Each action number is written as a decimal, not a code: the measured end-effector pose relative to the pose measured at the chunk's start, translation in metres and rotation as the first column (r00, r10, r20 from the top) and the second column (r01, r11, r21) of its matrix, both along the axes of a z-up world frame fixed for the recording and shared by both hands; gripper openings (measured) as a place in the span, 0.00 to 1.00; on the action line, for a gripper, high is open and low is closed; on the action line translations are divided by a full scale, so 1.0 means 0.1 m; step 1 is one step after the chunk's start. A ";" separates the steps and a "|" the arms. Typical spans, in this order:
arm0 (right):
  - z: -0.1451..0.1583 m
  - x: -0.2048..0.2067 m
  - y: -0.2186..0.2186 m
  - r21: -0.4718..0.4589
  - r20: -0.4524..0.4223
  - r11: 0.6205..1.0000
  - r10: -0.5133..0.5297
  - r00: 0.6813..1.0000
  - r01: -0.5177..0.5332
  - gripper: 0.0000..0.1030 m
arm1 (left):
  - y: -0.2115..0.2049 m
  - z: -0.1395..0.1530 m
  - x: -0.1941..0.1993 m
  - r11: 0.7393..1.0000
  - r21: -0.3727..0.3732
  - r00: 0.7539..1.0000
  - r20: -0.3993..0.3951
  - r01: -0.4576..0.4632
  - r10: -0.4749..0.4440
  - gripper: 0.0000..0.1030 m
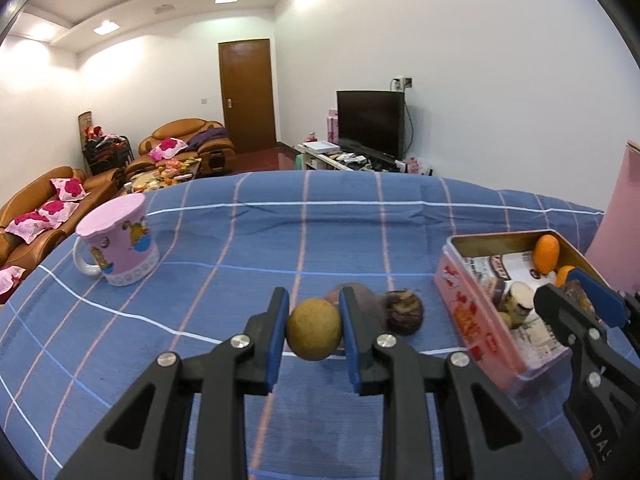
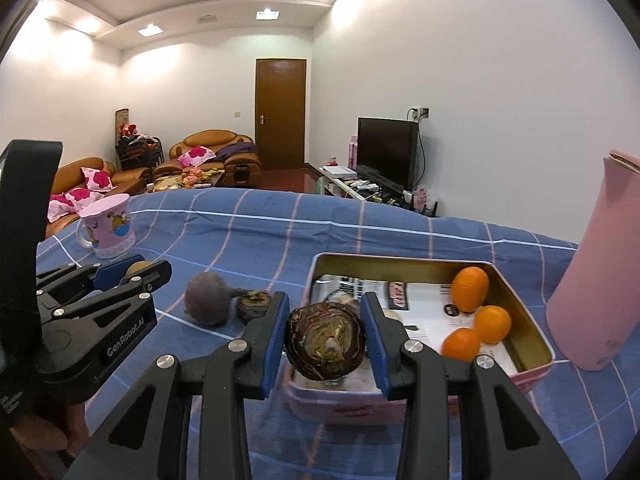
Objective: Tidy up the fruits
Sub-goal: 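Carry both held fruits over the pink tin with both tools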
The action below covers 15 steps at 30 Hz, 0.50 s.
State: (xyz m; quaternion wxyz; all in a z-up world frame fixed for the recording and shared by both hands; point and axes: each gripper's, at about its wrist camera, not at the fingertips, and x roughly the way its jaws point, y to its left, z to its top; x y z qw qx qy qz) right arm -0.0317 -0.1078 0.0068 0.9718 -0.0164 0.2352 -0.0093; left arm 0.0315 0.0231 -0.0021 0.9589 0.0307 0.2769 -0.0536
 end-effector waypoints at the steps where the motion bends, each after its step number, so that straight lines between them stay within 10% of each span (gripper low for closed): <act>1: 0.00 0.00 -0.04 -0.003 0.001 1.000 -0.005 1.000 0.005 0.38 | -0.05 0.00 -0.01 1.000 0.003 1.000 0.001 0.006 -0.006 0.27; 15: 0.04 -0.05 -0.77 0.010 0.015 0.992 -0.125 0.992 0.124 0.38 | -0.63 0.01 -0.07 0.993 0.013 0.992 0.018 0.121 -0.121 0.27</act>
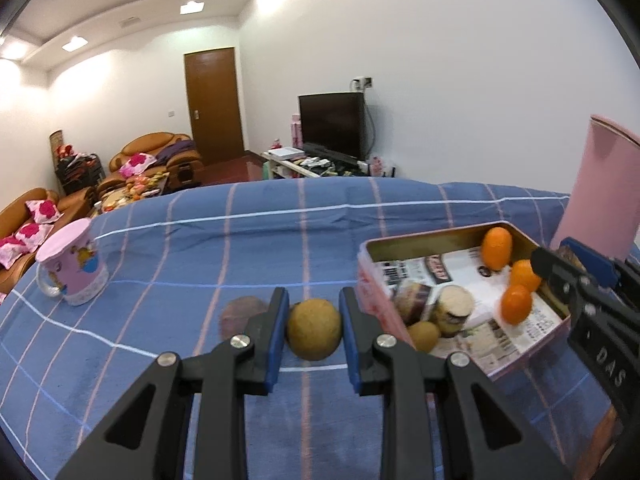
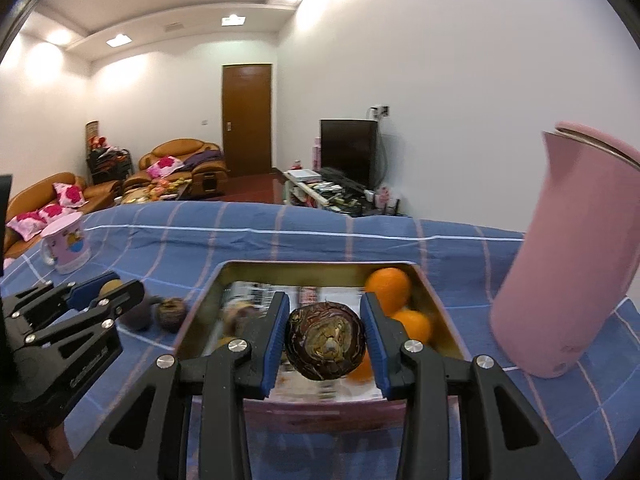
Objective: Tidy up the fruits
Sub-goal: 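Carry both held fruits over the pink tin with both tools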
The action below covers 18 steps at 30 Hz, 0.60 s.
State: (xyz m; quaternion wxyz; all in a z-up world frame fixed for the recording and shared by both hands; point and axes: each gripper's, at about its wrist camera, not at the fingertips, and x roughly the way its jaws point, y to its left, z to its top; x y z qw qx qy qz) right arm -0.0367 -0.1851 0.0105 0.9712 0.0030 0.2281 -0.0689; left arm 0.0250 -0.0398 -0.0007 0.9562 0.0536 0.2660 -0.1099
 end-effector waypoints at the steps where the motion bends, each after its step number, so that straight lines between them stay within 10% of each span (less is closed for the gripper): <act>1: 0.01 0.00 -0.08 0.000 0.002 1.000 -0.016 1.000 0.016 0.38 | -0.05 0.00 0.00 1.000 0.000 1.000 0.001 0.011 -0.011 0.27; 18: 0.03 0.15 -0.84 0.040 -0.017 0.988 -0.149 0.989 0.150 0.38 | -0.99 -0.03 0.18 0.992 0.033 0.991 -0.055 0.124 -0.122 0.27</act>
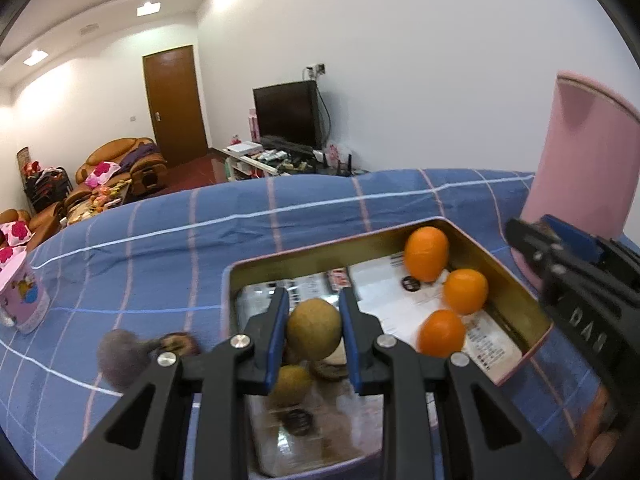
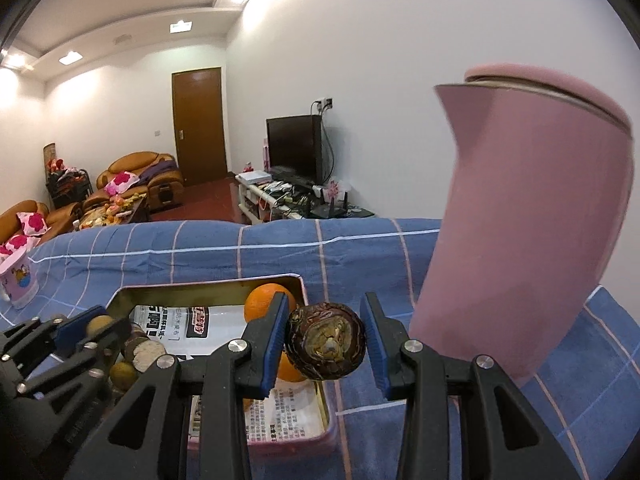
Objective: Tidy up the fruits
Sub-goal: 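Carry both held fruits over the pink tin with both tools, then open the left tool over the tin while the right tool releases the dark brown fruit there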
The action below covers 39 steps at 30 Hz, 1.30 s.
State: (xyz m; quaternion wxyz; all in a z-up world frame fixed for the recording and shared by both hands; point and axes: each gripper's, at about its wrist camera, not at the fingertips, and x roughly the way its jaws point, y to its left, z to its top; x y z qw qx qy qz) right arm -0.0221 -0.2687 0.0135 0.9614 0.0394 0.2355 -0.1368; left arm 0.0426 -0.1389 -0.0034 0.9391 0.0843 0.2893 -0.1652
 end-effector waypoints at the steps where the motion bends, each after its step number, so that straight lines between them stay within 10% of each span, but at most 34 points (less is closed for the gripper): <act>1: -0.01 0.02 0.00 0.006 -0.005 1.000 0.008 1.000 -0.008 0.38 | -0.04 0.00 0.01 1.000 -0.003 1.000 -0.004 0.003 -0.003 0.27; 25: -0.30 0.41 0.02 0.281 -0.089 0.928 0.279 0.956 -0.244 0.41 | -0.23 -0.11 0.16 1.000 0.028 0.996 -0.091 0.004 -0.001 0.31; 33: -0.18 0.29 -0.02 0.261 -0.006 0.940 0.231 0.973 -0.222 0.66 | -0.17 -0.04 0.09 1.000 0.007 0.999 -0.029 -0.030 0.030 0.92; 39: -0.11 0.24 -0.04 0.206 0.022 0.967 0.149 0.989 -0.150 0.67 | -0.11 0.03 0.00 0.999 -0.013 0.998 0.041 -0.040 0.041 1.00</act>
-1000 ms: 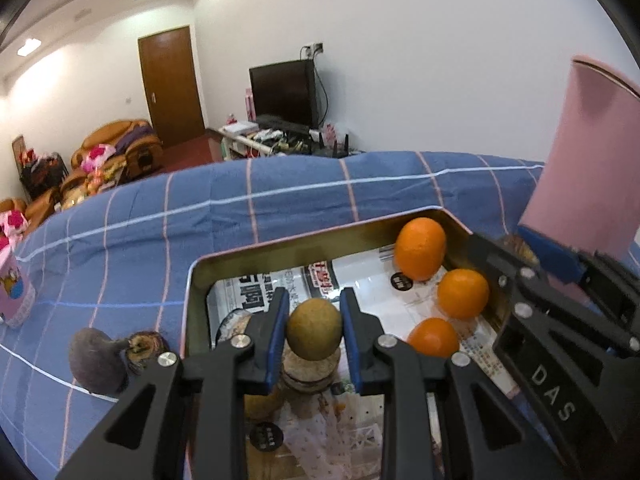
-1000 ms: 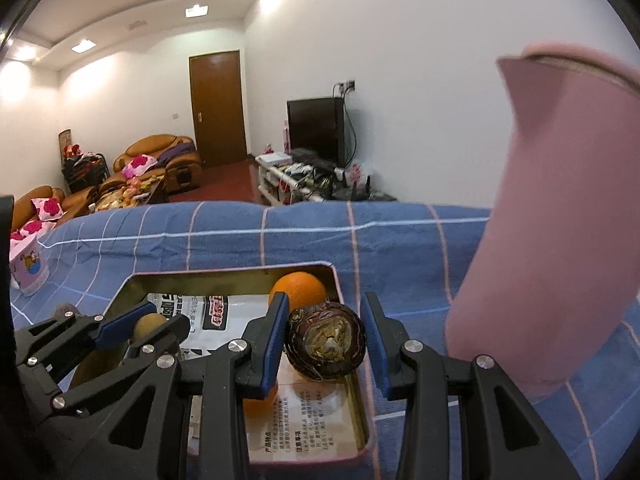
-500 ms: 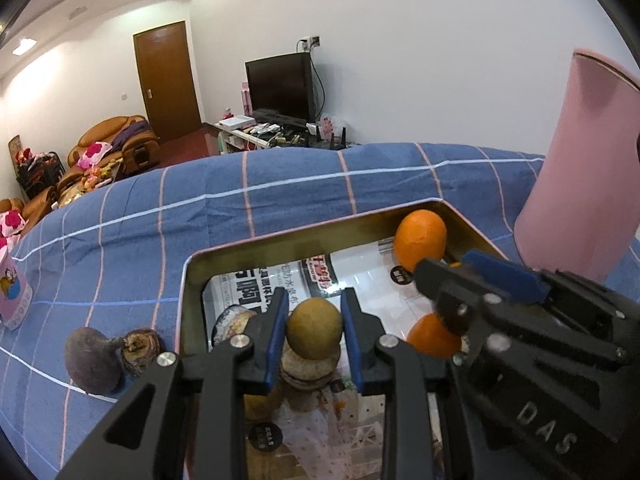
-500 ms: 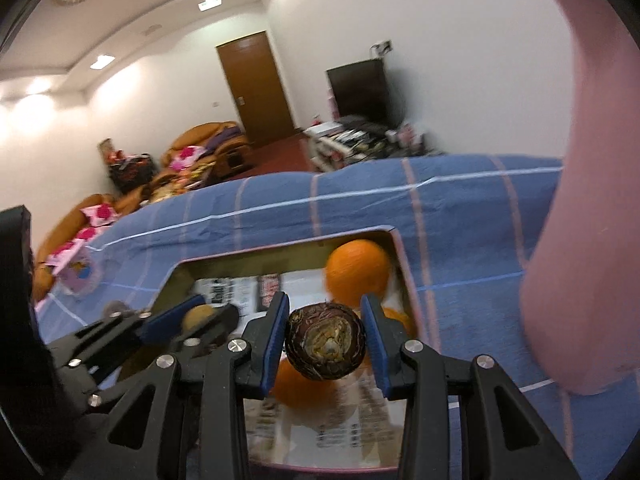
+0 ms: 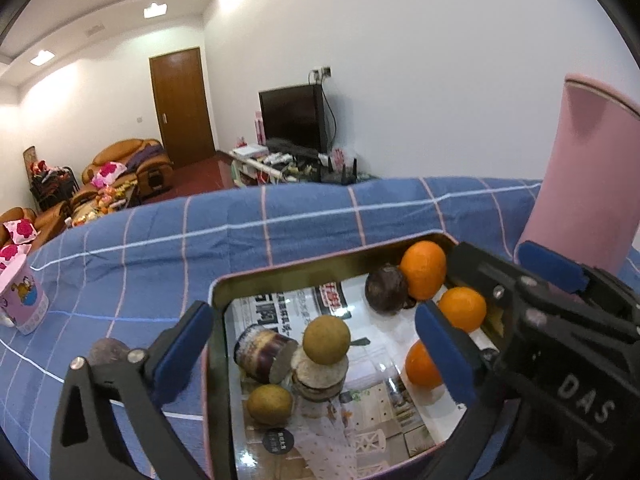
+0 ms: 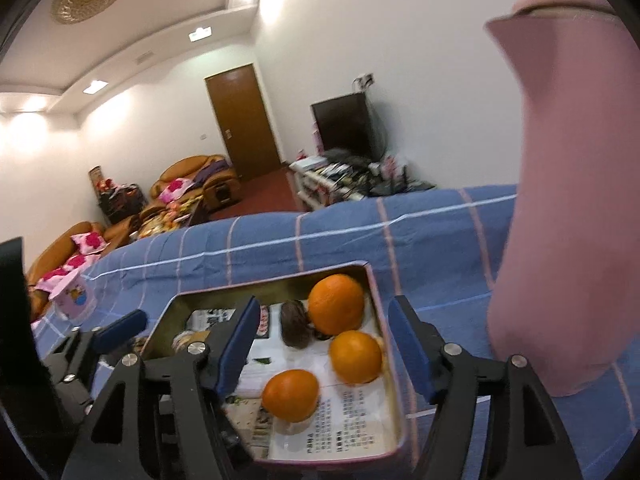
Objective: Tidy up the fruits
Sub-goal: 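Open the left tool over the tin while the right tool releases the dark brown fruit there, then move both open tools from the tin back to the remaining fruits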
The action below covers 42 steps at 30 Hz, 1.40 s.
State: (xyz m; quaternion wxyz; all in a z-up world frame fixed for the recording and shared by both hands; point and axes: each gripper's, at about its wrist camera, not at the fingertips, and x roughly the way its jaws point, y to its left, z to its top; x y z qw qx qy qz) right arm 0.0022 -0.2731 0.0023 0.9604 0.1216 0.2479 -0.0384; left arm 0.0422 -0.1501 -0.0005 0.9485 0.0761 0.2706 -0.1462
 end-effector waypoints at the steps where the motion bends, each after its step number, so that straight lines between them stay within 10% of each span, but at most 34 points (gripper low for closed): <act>1: 0.02 -0.02 0.00 -0.018 0.008 1.000 -0.021 1.000 0.021 0.71 | 0.02 0.01 -0.01 1.000 -0.004 1.000 0.010 -0.004 0.004 1.00; 17: 0.19 -0.39 0.05 -0.181 0.196 0.962 -0.171 0.966 0.207 0.87 | 0.22 0.09 -0.19 0.998 0.022 0.988 0.143 -0.063 0.060 1.00; 42: 0.19 -0.85 0.36 -0.151 0.160 0.949 -0.254 0.954 0.278 0.87 | 0.58 0.10 -0.50 0.998 -0.004 0.989 0.134 -0.055 0.055 1.00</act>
